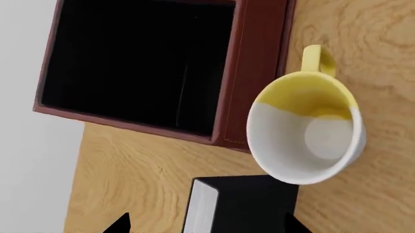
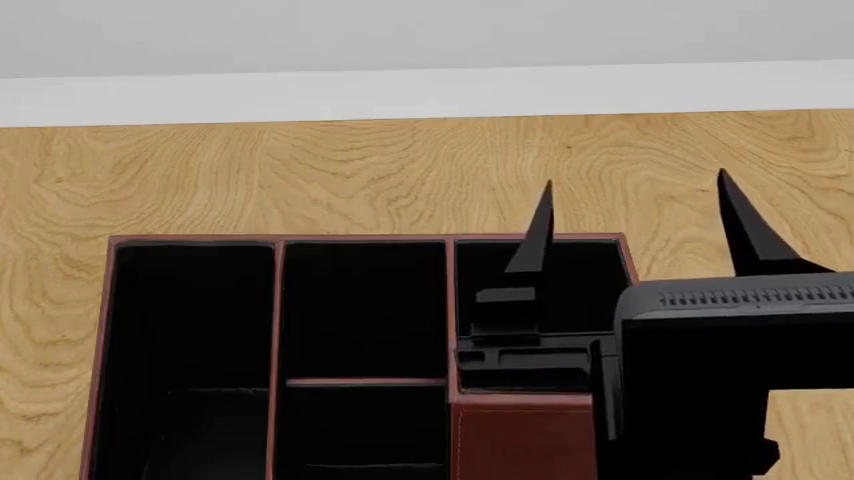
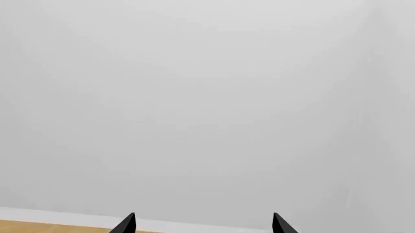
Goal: Pick up the book and place it in the back compartment of the caddy.
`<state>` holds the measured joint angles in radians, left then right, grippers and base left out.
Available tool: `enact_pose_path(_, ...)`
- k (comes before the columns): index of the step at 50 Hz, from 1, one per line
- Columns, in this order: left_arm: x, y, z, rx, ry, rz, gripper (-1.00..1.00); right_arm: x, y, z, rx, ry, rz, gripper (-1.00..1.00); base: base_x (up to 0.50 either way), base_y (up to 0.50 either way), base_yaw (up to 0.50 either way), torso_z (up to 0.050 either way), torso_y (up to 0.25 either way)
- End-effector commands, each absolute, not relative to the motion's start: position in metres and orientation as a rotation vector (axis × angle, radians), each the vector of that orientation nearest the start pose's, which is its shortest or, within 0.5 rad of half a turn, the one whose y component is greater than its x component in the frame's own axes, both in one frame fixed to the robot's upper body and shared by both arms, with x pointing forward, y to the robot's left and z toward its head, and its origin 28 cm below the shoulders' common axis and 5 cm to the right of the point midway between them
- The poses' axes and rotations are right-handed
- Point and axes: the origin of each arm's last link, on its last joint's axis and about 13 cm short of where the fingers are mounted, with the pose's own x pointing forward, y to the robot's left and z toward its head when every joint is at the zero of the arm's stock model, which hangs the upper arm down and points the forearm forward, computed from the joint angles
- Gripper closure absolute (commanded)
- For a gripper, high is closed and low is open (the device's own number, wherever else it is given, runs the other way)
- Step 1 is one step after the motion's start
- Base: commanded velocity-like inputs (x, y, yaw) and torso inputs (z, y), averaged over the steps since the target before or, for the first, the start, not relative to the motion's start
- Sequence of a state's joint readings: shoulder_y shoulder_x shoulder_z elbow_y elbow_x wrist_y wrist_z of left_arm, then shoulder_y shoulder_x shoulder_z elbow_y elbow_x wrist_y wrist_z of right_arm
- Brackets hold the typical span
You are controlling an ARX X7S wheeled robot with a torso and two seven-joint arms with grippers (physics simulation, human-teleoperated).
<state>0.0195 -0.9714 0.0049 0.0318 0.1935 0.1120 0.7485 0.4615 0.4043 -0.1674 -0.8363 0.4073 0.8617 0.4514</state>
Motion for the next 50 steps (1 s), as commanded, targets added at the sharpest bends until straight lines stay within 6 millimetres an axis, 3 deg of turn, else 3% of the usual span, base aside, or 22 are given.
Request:
enact_pose_path(1,0.211,0.419,0.122,1.130,0.346,-0.755,-1.00,0.216,-0.107,0.210,-0.160,-0.349,-0.047,-1.00,0.00,0.00,0.00,0.000,0.000)
enact_pose_path(19,0.213,0.430,0.116,1.137,0.383,-0.704,-1.00,0.216,-0.108,0.209,-0.162,-0.344,-0.055,-1.00,0.00,0.00,0.00,0.000,0.000)
enact_pose_path(50,0.239,0.435,0.105,1.123,0.402,-0.722,-1.00,0.213,-0.108,0.210,-0.190,-0.327,-0.102,-1.00,0.00,0.00,0.00,0.000,0.000)
